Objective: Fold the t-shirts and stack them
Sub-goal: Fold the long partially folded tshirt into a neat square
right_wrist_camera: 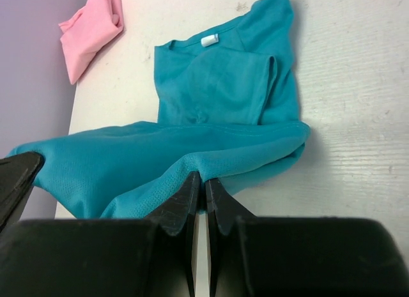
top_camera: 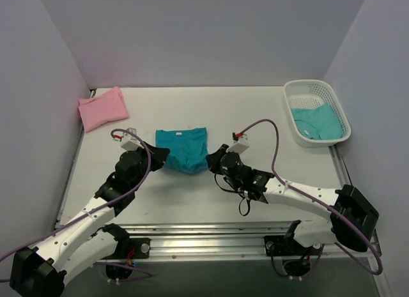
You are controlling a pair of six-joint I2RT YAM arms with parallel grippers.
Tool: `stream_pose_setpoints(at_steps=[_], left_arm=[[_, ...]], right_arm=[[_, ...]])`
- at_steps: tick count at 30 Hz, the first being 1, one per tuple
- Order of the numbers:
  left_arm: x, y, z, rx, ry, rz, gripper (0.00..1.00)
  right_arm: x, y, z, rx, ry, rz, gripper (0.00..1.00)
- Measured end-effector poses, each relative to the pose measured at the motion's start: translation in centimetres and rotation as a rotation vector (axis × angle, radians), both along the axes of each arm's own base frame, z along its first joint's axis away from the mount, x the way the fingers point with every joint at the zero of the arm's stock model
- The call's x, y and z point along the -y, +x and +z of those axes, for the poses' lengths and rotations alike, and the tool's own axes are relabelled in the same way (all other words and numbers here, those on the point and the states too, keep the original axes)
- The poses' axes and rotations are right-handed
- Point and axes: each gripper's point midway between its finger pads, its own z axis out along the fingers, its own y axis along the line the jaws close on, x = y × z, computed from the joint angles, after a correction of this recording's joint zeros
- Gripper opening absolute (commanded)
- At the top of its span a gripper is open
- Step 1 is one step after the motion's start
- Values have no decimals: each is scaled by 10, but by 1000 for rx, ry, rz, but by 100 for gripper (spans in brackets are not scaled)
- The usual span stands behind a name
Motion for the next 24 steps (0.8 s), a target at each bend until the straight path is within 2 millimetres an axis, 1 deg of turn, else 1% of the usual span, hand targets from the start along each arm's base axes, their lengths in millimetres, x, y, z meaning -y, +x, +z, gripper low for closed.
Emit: stream_pose_setpoints(at_steps=[5, 8, 11, 14, 17, 20, 24], left_arm=[[-3, 1, -11, -31, 26, 16, 5], [-5, 3, -14, -40, 36, 29, 5], [-9, 5, -14, -40, 45, 54, 6], [-12, 10, -8, -28, 54, 80, 7], [-15, 15, -1, -14, 69, 105, 9], [-19, 23, 0, -3, 100, 133, 11], [-30, 37, -2, 1, 144, 188, 12]], right_arm=[[4, 7, 5, 7, -37, -35, 0], [0, 14, 10, 18, -60, -49, 0], [-4, 23, 14, 27, -86, -54, 0], [-8, 34, 18, 36, -104, -59, 0], [-10, 49, 22, 43, -120, -72, 0], [-11, 69, 21, 40, -132, -85, 0], [-9, 97, 9, 15, -147, -96, 0]])
